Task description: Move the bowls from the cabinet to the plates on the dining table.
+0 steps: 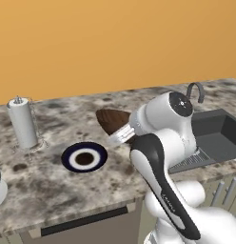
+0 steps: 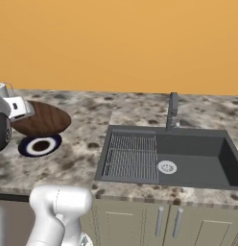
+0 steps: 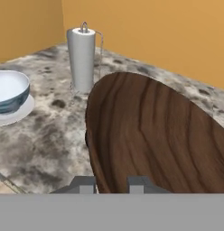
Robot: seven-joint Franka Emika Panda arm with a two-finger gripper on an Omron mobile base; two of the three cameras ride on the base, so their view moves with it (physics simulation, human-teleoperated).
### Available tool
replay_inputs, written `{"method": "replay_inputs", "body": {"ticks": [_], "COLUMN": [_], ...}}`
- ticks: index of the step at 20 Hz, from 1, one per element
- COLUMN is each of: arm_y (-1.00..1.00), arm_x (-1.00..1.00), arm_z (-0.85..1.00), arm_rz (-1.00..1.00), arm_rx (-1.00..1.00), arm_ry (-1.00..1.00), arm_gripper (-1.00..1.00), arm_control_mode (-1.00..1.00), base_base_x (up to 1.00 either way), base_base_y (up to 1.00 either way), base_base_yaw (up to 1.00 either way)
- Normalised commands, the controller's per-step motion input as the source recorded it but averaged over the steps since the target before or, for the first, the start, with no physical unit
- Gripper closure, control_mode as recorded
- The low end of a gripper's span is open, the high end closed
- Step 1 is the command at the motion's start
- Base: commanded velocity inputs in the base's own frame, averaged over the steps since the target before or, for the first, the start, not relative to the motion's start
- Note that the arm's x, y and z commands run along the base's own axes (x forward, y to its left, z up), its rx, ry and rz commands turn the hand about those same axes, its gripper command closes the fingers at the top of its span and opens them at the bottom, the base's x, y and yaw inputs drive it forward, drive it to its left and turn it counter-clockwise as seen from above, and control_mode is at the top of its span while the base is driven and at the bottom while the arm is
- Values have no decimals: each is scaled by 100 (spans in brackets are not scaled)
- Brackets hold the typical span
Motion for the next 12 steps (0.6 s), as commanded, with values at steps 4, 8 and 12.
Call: {"method": "replay_inputs", "body": {"ticks": [4, 8, 12], "arm_y": [15, 1, 10], "arm_x": [35, 26, 27], "arm_z": [-47, -24, -28], "arm_rz": [1, 0, 0], "arm_rx": [0, -4, -2], "arm_ry": [1, 0, 0], "arm_gripper": [100, 100, 100], "arm_control_mode": [-100, -100, -100], "base_base_x": [0, 0, 0], "base_base_y": [0, 0, 0], "base_base_yaw": [0, 0, 0]}}
